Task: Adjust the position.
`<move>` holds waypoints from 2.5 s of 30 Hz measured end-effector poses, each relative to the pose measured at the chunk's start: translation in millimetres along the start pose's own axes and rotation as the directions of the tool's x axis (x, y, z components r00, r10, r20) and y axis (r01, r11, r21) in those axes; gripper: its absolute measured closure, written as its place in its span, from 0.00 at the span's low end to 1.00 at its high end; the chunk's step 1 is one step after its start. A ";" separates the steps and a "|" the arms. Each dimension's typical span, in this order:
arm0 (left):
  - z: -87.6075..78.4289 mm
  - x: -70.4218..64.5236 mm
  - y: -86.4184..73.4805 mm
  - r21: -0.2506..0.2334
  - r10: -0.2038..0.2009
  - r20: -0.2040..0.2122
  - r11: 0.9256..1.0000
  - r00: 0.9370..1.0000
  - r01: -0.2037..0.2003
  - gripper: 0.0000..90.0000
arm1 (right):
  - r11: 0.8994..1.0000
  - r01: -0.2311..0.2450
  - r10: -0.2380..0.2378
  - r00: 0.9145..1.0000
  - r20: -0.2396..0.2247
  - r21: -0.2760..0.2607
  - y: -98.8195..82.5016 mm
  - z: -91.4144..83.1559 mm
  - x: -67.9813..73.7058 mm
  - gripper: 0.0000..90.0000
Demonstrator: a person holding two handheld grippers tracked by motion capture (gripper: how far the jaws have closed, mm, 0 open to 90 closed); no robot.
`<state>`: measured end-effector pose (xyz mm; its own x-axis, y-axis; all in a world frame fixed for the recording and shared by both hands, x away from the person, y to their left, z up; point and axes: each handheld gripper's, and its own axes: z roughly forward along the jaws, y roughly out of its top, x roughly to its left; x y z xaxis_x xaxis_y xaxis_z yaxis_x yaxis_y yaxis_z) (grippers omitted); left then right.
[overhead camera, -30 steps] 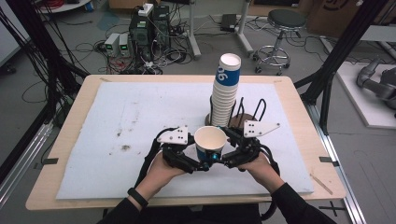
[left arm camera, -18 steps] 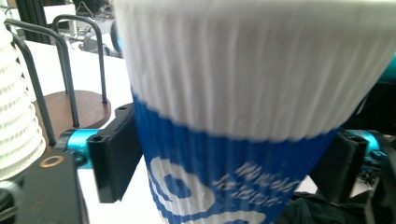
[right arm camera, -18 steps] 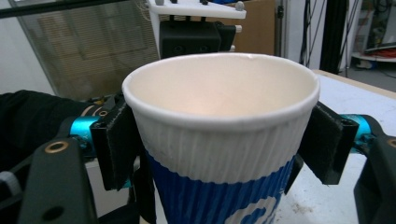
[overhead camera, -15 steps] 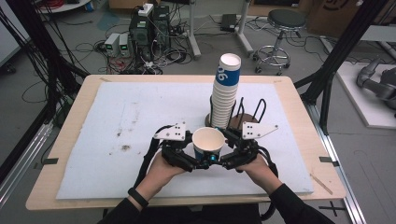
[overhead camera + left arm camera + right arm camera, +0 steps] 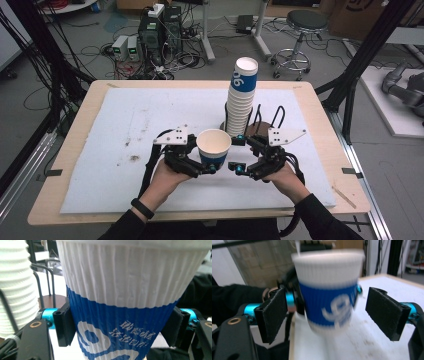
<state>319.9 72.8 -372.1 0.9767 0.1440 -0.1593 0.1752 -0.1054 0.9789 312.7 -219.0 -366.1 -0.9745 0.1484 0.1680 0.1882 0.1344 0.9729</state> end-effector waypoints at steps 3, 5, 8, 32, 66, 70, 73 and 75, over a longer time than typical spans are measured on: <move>-2.8 -0.5 2.9 -0.016 0.001 -0.010 1.000 1.000 -0.001 0.29 | 0.999 0.006 -0.006 1.000 0.018 0.046 -5.7 5.0 -1.3 0.20; -2.7 -1.6 4.1 -0.030 -0.005 -0.005 1.000 1.000 0.005 0.29 | 0.998 0.014 -0.016 1.000 0.026 0.058 -9.0 10.2 -0.4 0.20; -0.2 -4.2 4.6 -0.039 -0.007 -0.007 0.999 1.000 0.007 0.29 | 0.997 0.019 -0.022 0.999 0.040 0.069 -13.4 17.0 1.7 0.20; 15.7 -16.5 7.2 -0.025 0.000 0.009 1.000 1.000 0.000 0.18 | 0.998 0.025 -0.026 0.999 0.024 0.051 -26.1 37.7 11.3 0.34; 12.3 -17.6 11.6 -0.079 -0.019 0.049 0.997 0.999 0.023 0.18 | 1.000 0.003 -0.004 1.000 -0.007 -0.016 -22.0 37.3 13.4 0.30; 11.0 -19.3 15.0 -0.087 -0.006 0.054 0.996 0.999 0.011 0.18 | 1.000 0.010 -0.010 1.000 -0.021 -0.023 -22.7 39.3 14.7 0.30; 11.2 -20.4 16.2 -0.080 0.001 0.046 0.997 0.999 0.003 0.18 | 1.000 0.013 -0.014 1.000 -0.025 -0.020 -22.9 40.0 14.8 0.30; 10.8 -21.4 16.4 -0.079 0.013 0.045 0.997 0.999 -0.009 0.22 | 1.000 0.015 -0.015 1.000 -0.026 -0.020 -23.1 40.2 14.9 0.30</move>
<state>303.2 57.3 -354.1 0.9834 0.0979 -0.1525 0.1560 -0.0284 0.9874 298.7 -180.5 -392.4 -0.9801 0.1206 0.1574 0.1715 0.1172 0.9782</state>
